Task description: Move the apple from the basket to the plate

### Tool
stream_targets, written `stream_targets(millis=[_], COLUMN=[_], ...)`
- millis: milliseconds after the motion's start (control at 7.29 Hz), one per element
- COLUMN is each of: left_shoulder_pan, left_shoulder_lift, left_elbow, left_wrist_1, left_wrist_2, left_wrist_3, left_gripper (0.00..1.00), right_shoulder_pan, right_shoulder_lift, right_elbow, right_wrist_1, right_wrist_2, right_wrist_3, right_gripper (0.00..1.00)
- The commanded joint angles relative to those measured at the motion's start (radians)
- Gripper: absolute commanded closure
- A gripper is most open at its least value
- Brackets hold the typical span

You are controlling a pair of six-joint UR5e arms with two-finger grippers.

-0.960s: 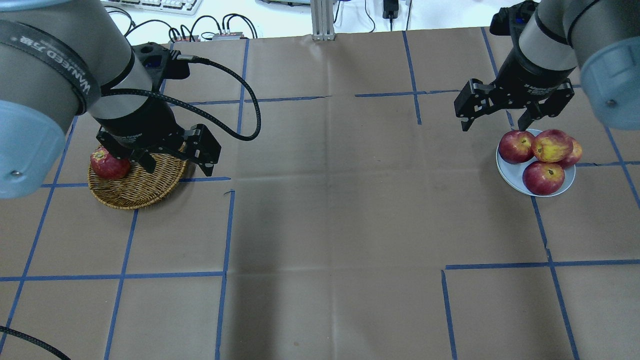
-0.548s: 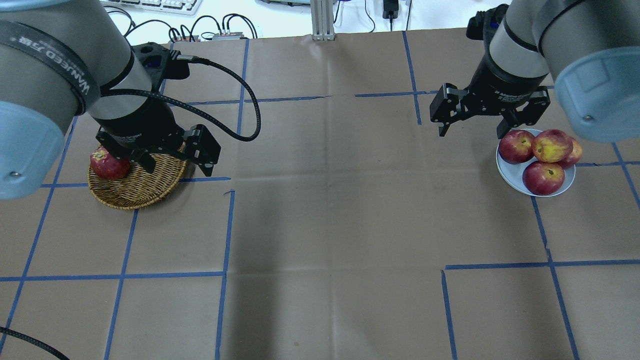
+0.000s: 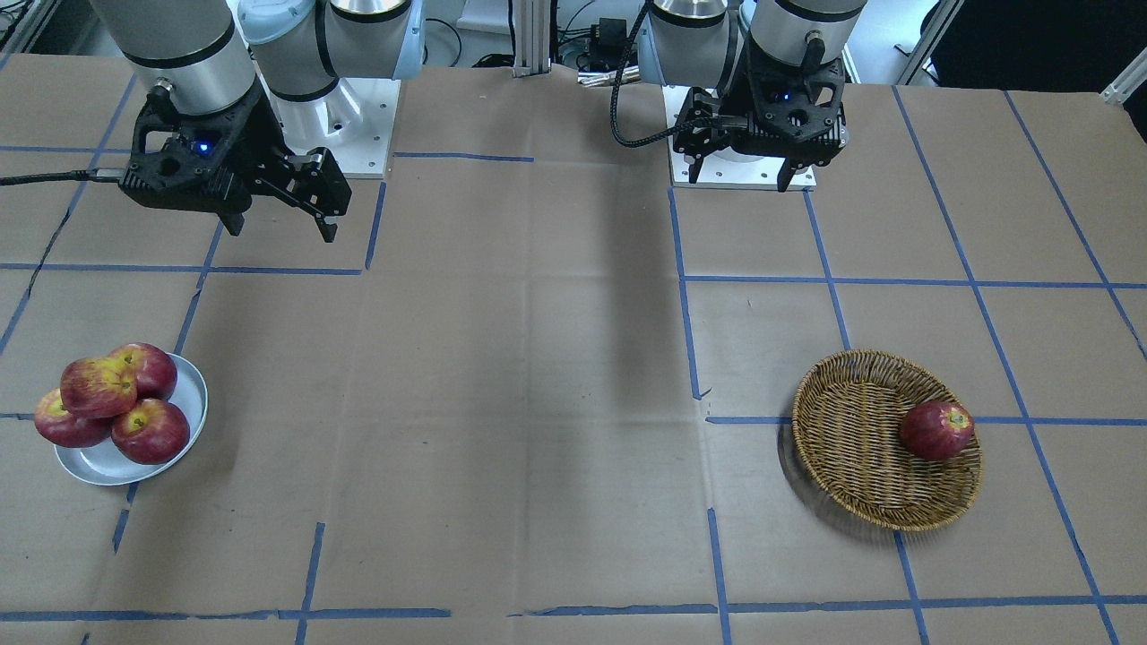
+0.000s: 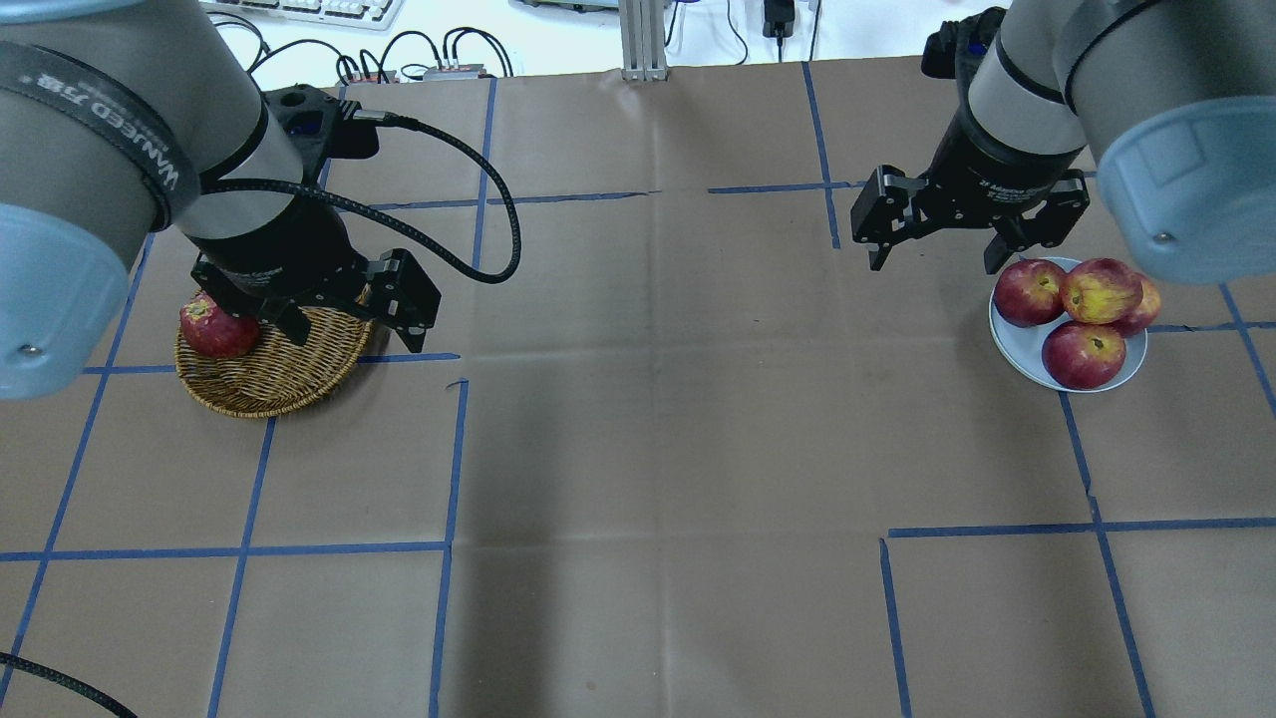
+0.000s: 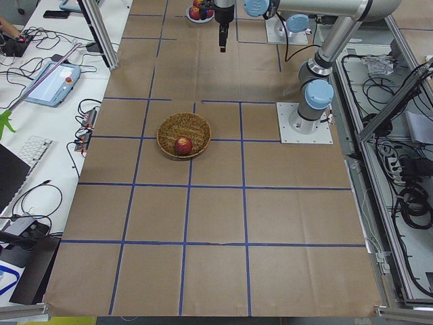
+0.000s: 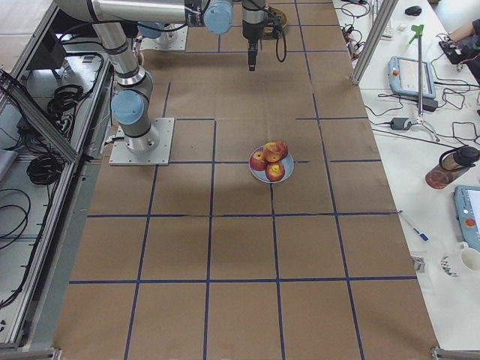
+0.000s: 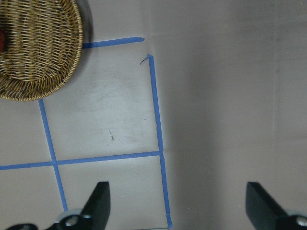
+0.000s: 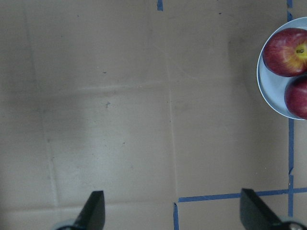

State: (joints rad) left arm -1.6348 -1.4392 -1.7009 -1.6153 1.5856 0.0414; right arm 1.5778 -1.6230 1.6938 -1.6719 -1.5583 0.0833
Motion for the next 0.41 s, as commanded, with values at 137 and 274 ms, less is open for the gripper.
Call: stream_targets(millis=[137,274], left_shoulder_pan=[0.0,0.0], left_shoulder_lift=[0.0,0.0], left_elbow=[0.001,0.0], left_wrist_1=[0.0,0.0], left_wrist_2=[-0.001,0.001], left_wrist_3=[0.0,0.0], left_gripper=[0.01,0.01], right_shoulder_pan=[-0.001,-0.001], right_shoulder_lift=[-0.003,-0.003], right_elbow=[0.003,0.006], right_wrist_1=[-0.002,-0.002], right_wrist_2=[-0.003,-0.003], right_wrist_3=[-0.005,-0.005], right_gripper=[0.0,0.0])
